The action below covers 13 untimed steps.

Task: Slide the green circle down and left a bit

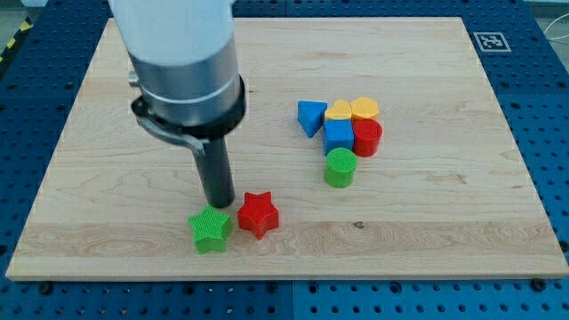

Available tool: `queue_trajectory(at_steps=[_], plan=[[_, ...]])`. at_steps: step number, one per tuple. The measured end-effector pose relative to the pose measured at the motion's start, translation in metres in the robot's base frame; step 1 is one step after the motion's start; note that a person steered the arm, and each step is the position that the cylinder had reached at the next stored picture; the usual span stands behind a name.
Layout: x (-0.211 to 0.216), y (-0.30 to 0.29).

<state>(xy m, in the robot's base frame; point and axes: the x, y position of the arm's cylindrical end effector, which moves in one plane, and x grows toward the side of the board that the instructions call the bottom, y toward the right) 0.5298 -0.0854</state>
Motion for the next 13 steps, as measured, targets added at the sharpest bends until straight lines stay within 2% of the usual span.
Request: queue_trajectory(at_steps=[1,3,5,6,7,8,10,11,12,13], plan=[[-0.028,-0.004],[-0.05,0.022],[-0.063,0.1],[-0.062,0.138],[-0.044,0.164],[-0.017,0.165],[-0.038,0.174],[-0.034,0.205],[-0.011,0.222],[-0.003,0.216]])
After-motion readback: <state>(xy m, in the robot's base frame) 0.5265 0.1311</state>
